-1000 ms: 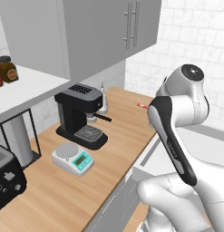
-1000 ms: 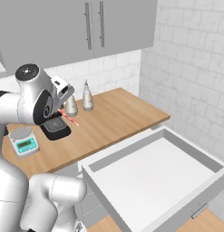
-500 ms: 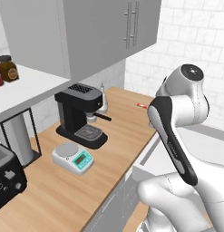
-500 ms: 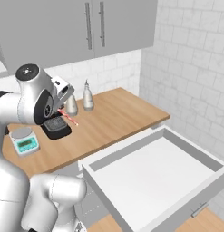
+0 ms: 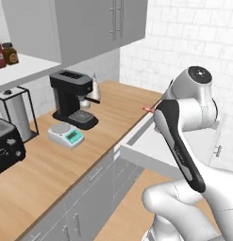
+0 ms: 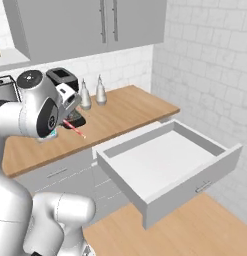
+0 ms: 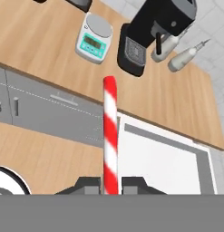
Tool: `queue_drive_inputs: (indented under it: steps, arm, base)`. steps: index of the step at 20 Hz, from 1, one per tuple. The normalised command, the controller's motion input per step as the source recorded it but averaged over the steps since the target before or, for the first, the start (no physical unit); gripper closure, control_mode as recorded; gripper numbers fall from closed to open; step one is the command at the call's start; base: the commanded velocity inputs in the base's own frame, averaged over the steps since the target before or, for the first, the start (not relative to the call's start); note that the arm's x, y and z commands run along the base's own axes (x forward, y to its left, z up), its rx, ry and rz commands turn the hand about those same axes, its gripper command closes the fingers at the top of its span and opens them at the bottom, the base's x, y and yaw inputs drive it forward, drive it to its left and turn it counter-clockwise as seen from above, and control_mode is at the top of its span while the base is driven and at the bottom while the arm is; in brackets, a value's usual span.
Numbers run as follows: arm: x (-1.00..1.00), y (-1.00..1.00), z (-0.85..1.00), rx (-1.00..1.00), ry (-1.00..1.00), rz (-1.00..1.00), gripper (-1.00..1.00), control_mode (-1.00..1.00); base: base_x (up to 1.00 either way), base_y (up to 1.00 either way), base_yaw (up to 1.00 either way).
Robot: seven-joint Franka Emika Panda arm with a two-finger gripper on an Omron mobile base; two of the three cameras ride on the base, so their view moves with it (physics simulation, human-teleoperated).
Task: Take a straw from the drawer in front and place it inside the glass cup on the dining counter.
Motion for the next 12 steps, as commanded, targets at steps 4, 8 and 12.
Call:
queue_drive_inputs:
  steps: [4,8,12]
  arm:
    - [0.00,0.00,0.00,0.00,0.00,0.00,1.00,1.00]
    - [0.00,0.00,0.00,0.00,0.00,0.00,1.00,1.00]
    - [0.00,0.00,0.00,0.00,0.00,0.00,1.00,1.00]
  base:
    - [-0.77,-0.15,-0.04]
    - [-0.36,-0.15,-0.06]
    - [-0.02,0.00,0.00]
